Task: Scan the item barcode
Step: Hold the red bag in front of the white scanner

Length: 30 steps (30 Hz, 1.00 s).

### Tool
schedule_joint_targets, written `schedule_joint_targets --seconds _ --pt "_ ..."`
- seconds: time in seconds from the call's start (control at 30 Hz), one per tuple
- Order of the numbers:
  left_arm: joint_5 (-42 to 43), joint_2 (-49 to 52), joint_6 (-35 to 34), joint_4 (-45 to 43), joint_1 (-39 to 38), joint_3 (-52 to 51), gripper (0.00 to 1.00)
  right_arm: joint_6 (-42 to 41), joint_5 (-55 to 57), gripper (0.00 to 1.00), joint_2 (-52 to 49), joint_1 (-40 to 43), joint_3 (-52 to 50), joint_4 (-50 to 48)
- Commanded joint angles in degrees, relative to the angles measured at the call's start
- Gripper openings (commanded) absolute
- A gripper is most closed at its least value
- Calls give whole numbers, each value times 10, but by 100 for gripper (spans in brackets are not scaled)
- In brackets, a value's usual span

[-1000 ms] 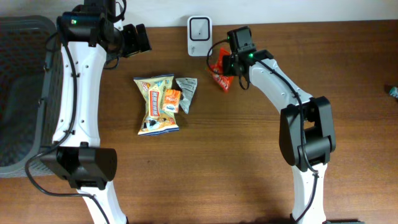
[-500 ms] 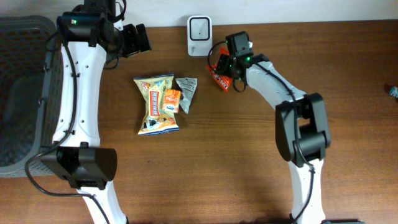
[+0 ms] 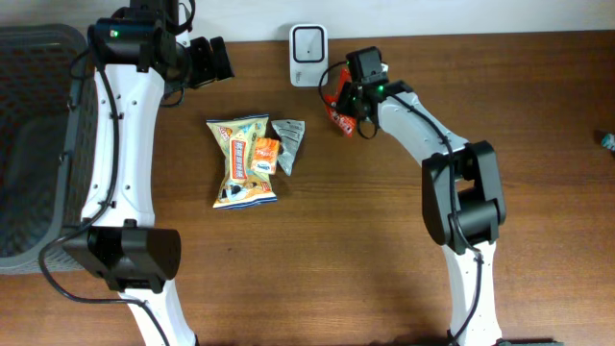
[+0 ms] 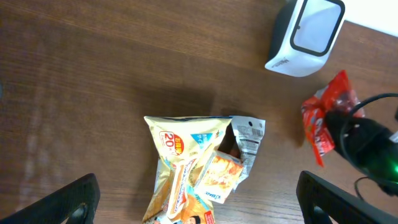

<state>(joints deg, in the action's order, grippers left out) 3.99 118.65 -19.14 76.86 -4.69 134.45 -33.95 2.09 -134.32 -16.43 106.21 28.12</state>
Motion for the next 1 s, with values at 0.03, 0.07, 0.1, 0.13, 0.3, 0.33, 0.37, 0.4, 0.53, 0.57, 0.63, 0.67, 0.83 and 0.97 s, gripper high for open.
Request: schedule_joint_targets --seconds 0.03,0.07,0.1,0.13,0.3,0.33,0.37,0.4,0.53,0.57,0.63,0.67,0.83,0.97 --pt "-6 -5 -4 -1 4 0 99 47 -1 4 30 7 68 -5" --pt "-6 -5 -4 -1 4 0 99 50 -1 4 30 6 80 -5" --pt "-6 -5 -4 -1 4 0 99 50 -2 4 30 4 89 -12" --pt "-6 -5 -4 -1 3 0 99 50 -4 4 30 3 91 -24" --pt "-6 -5 -4 -1 4 0 99 52 -20 4 25 -9 88 -100" --pt "-6 -5 -4 -1 4 0 99 64 -19 4 21 -12 88 -115" --pt "-6 -5 -4 -1 3 0 99 80 -19 4 17 -15 88 -128" --pt "-6 -5 -4 -1 3 0 99 106 -19 4 12 -18 88 -144" --pt "-6 -5 -4 -1 3 0 99 241 -19 4 -5 -30 88 -178" --pt "-6 -5 -4 -1 3 0 99 269 -19 4 -5 -31 88 -180" --pt "-6 -5 -4 -1 4 0 99 311 -19 4 -6 -34 88 -183" --pt "-6 -5 -4 -1 3 0 99 323 -19 4 -6 -35 88 -184" --pt "-6 -5 -4 -1 3 0 99 322 -39 4 -9 -35 88 -181" --pt "-6 -5 -4 -1 3 0 99 321 -81 4 -11 -35 87 -181"
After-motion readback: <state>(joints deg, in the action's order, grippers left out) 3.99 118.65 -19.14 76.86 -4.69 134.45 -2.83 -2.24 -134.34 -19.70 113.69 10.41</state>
